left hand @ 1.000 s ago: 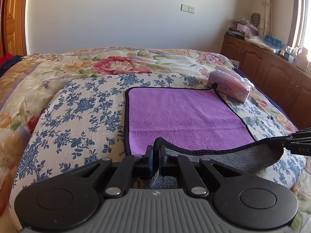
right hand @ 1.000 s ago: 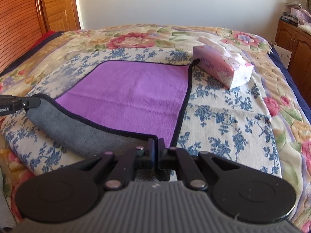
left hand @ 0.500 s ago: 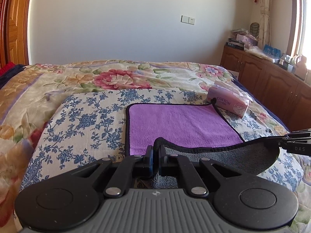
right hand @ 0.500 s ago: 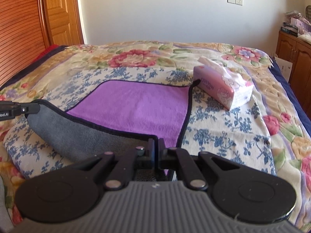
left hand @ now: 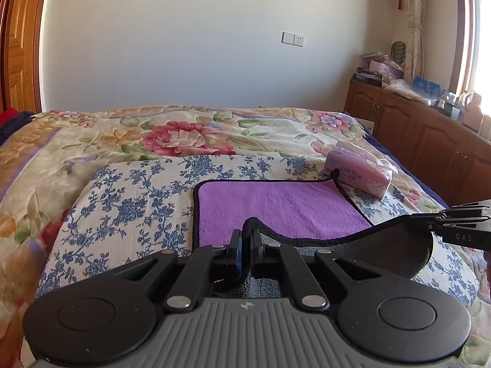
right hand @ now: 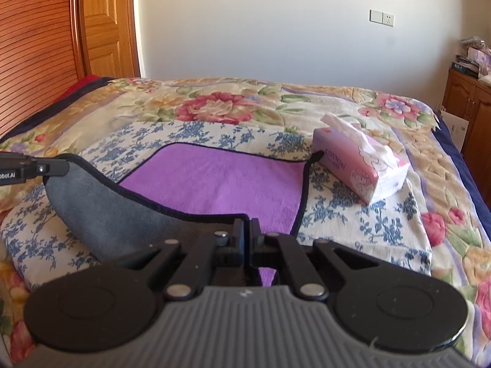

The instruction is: Fold towel

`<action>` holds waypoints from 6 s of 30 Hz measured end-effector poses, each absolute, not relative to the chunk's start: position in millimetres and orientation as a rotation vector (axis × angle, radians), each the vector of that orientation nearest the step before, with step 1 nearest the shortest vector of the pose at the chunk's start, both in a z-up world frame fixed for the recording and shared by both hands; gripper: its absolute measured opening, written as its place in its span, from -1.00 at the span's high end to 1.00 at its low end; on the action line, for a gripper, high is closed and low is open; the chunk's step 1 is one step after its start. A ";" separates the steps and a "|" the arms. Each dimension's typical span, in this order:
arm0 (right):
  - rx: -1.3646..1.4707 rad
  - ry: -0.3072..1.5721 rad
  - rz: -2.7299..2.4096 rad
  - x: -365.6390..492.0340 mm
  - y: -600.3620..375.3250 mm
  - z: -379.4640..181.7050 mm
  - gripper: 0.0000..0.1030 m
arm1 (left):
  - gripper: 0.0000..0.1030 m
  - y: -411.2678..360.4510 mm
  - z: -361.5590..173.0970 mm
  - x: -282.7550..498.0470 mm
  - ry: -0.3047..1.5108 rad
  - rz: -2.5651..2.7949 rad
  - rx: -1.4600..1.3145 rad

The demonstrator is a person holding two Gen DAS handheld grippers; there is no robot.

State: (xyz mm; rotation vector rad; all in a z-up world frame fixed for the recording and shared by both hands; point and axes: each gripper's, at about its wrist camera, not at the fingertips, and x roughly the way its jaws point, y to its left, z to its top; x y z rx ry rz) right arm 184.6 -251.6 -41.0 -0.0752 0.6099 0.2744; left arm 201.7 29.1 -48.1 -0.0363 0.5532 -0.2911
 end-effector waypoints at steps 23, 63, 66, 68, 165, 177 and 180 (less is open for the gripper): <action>-0.096 0.558 0.294 216.3 -254.6 -36.7 0.93 | 0.89 22.1 -54.8 244.1 0.548 -0.290 -0.004; -0.172 0.473 0.278 276.0 -256.0 -37.2 0.93 | 0.89 13.9 -57.9 305.9 0.506 -0.256 -0.015; -0.168 0.463 0.273 282.0 -257.1 -36.8 0.93 | 0.89 12.8 -59.5 310.4 0.494 -0.251 -0.021; -0.163 0.458 0.271 286.8 -257.5 -36.6 0.93 | 0.89 11.1 -61.5 312.8 0.486 -0.245 -0.022; -0.076 0.482 0.171 211.9 -247.2 -2.2 -0.75 | -0.75 -17.9 -2.0 253.0 0.496 -0.179 0.149; -0.068 0.468 0.173 182.7 -243.5 12.3 -1.00 | -0.92 -13.0 20.3 215.2 0.465 -0.181 0.133; -0.068 0.461 0.165 173.6 -242.0 15.9 -1.00 | -0.94 -11.4 26.3 205.1 0.460 -0.183 0.126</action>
